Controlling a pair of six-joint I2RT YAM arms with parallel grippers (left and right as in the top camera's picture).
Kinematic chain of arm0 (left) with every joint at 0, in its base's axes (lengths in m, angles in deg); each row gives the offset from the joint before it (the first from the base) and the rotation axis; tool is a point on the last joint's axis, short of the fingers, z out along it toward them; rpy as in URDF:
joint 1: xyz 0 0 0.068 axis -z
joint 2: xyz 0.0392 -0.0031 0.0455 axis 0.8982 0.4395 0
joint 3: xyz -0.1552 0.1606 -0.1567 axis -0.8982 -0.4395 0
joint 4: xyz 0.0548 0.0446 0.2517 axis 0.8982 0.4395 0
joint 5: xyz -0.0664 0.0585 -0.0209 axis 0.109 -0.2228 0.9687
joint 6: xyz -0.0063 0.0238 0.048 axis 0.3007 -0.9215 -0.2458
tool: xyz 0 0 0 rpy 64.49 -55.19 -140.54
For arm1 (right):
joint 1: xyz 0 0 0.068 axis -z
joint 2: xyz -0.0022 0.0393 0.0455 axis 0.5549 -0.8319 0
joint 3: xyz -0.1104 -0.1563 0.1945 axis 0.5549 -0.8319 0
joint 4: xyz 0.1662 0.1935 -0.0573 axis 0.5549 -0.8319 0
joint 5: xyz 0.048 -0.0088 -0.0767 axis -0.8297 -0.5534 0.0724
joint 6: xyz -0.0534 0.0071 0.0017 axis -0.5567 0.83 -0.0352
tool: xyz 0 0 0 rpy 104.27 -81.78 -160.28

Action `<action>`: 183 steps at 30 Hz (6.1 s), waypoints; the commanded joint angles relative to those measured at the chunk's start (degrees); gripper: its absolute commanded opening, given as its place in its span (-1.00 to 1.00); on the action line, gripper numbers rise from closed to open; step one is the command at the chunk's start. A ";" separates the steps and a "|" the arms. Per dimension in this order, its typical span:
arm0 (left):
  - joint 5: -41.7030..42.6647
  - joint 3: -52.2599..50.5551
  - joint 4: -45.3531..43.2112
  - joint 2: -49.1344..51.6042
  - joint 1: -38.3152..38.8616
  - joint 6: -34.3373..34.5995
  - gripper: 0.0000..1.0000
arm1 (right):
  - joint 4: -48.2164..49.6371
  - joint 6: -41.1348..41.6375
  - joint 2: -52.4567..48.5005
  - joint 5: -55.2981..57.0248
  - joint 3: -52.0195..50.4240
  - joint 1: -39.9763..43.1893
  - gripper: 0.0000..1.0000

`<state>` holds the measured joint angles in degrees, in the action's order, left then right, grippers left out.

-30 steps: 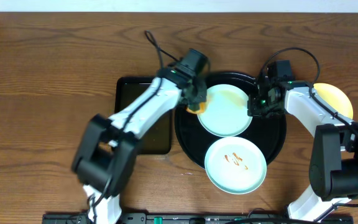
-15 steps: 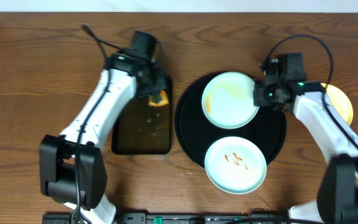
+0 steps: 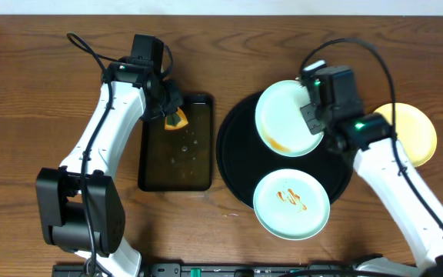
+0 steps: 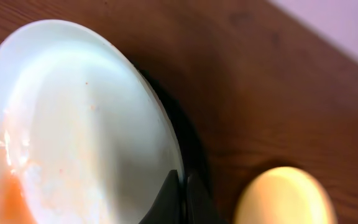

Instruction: Clean dirty plates on tray and stack at the side

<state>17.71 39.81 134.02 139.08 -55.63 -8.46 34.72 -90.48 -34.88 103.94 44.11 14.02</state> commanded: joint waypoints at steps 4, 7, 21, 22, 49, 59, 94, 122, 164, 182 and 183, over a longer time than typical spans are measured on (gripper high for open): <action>-0.37 0.09 0.37 -0.13 -0.20 -0.55 -0.85 | 0.20 -3.34 2.49 18.80 0.87 -8.37 -0.98; -0.37 0.09 0.39 -0.13 -0.20 -0.55 -0.85 | 0.28 -3.34 2.49 22.97 0.90 -10.45 -0.98; -0.35 0.09 0.39 -0.13 -0.20 -0.55 -0.85 | 0.46 -3.37 2.51 24.55 0.90 -10.80 -0.98; -0.37 0.09 0.39 -0.13 -0.20 -0.55 -0.85 | 0.59 -3.34 2.51 24.55 0.90 -10.80 -0.98; -0.37 0.09 0.83 -0.13 -0.20 -0.55 -0.85 | -1.38 28.98 -2.40 -3.93 0.02 24.76 -0.98; -0.35 -0.13 0.98 -0.13 -0.20 -0.55 -0.85 | -3.30 31.45 -2.47 -9.38 -0.02 43.04 -0.98; -0.35 -0.55 1.18 -0.13 -0.20 -0.52 -0.85 | -22.01 11.74 -6.23 -47.74 -1.20 41.44 0.15; -0.35 -0.57 1.66 -0.13 -0.20 -0.52 -0.85 | -12.83 10.88 -6.51 -44.92 -22.60 23.32 -0.32; 1.53 -0.57 -0.31 -0.13 3.58 -1.09 -0.85 | 17.00 31.89 -6.51 -39.54 -25.03 21.09 -0.97; 1.62 -0.57 -15.76 4.57 26.53 1.18 -0.85 | 17.99 37.03 -6.51 -28.83 -25.03 12.46 -0.97; 1.62 -0.57 -16.57 5.62 27.32 2.12 -0.85 | 17.90 37.03 -6.51 -28.83 -25.03 12.46 -0.97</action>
<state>19.39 39.48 118.85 141.42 -30.30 -9.99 52.78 -54.85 -41.24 73.76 18.76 27.09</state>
